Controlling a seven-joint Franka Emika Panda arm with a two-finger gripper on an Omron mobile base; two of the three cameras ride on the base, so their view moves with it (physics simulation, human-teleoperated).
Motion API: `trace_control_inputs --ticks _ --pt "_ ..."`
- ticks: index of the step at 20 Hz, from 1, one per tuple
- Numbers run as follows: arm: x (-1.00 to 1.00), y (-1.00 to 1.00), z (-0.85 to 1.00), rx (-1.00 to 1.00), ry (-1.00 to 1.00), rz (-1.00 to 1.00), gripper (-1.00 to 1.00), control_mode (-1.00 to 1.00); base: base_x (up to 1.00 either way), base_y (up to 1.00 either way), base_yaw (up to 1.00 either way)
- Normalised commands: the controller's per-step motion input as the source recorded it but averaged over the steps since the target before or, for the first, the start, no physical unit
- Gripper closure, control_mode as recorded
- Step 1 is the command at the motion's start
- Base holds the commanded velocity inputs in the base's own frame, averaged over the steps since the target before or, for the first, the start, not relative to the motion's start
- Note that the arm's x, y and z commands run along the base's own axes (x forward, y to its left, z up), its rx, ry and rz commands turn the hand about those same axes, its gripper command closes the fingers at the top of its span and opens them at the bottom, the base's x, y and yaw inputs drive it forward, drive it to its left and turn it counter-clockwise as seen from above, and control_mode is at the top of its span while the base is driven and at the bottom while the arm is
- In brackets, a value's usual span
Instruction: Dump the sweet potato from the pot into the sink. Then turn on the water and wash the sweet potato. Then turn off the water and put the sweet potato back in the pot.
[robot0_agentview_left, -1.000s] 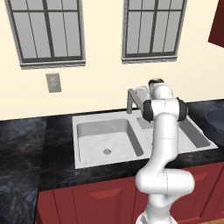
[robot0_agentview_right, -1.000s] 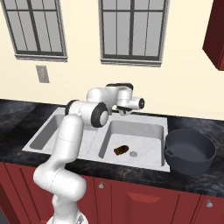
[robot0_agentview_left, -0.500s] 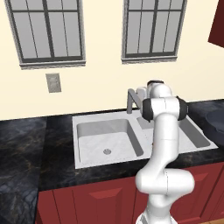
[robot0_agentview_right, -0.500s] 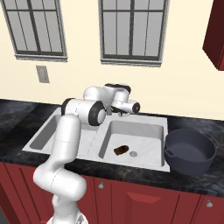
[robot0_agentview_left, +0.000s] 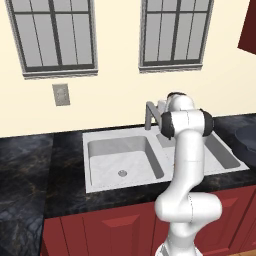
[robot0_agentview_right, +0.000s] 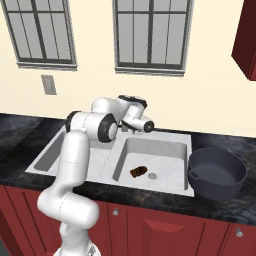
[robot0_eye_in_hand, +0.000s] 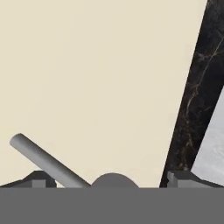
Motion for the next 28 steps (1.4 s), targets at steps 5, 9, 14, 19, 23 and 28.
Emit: trace_control_inputs --ticks 5,9,14,19,23,28 --pt "0.00 -0.42 -0.02 0.17 0.01 -0.01 -1.00 -1.00 0.00 0.00 0.00" --pt "0.00 -0.52 0.00 0.19 0.00 0.00 -1.00 -1.00 0.00 0.00 0.00" --pt "0.00 -0.45 0.00 0.18 0.00 0.00 -1.00 -1.00 0.00 0.00 0.00" --pt "0.00 -0.35 0.00 0.17 0.00 0.00 -1.00 -1.00 0.00 0.00 0.00" --pt "0.00 -0.44 0.19 0.22 0.00 0.00 -1.00 -1.00 0.00 0.00 0.00" --pt "0.00 -0.54 0.26 0.22 0.00 0.00 -1.00 -1.00 0.00 0.00 0.00"
